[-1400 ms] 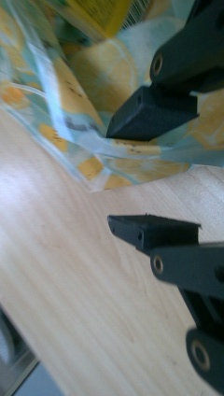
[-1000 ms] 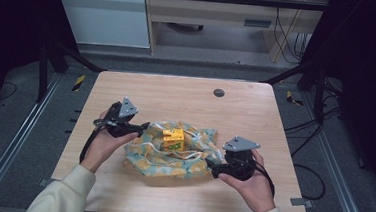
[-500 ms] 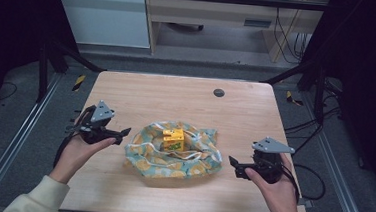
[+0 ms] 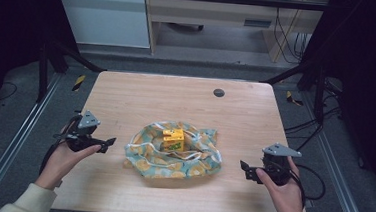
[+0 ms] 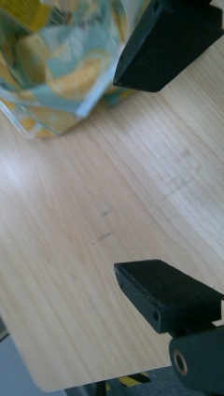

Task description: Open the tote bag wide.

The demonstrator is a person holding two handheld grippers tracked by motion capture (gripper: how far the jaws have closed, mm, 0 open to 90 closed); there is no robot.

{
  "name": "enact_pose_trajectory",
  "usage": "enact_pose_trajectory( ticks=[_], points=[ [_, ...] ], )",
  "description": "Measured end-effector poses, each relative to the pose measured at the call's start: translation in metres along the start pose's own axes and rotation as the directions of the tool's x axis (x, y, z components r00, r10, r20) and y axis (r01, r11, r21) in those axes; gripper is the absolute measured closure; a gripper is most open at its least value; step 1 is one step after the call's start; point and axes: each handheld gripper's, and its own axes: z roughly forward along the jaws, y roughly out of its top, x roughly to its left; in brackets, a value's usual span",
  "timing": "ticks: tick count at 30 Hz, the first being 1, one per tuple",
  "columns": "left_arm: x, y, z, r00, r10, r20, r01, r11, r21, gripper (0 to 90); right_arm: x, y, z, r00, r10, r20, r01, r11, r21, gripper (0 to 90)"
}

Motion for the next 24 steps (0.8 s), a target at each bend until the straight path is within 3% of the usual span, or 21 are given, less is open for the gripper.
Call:
enact_pose_trajectory(
  ticks=[4,14,20,24],
  points=[
    [0.003,-0.009,0.009,0.9997,-0.025,-0.001,0.025,0.9996,0.015,8.7,-0.008,-0.004,0.013,0.9992,0.040,-0.004,-0.040,0.999,0.022,7.0],
    [0.008,-0.025,0.035,0.9995,-0.031,-0.009,0.032,0.9953,0.091,8.7,-0.019,0.003,0.046,0.9944,0.105,0.005,-0.105,0.993,0.046,7.1],
    [0.012,-0.027,0.044,0.9989,-0.044,-0.013,0.045,0.9940,0.100,8.7,-0.025,0.006,0.063,0.9907,0.135,0.022,-0.136,0.989,0.056,6.9],
    [0.016,-0.027,0.051,0.9985,-0.052,-0.016,0.054,0.9929,0.106,8.6,-0.028,0.010,0.073,0.9858,0.163,0.040,-0.164,0.986,0.036,6.6]
  ],
)
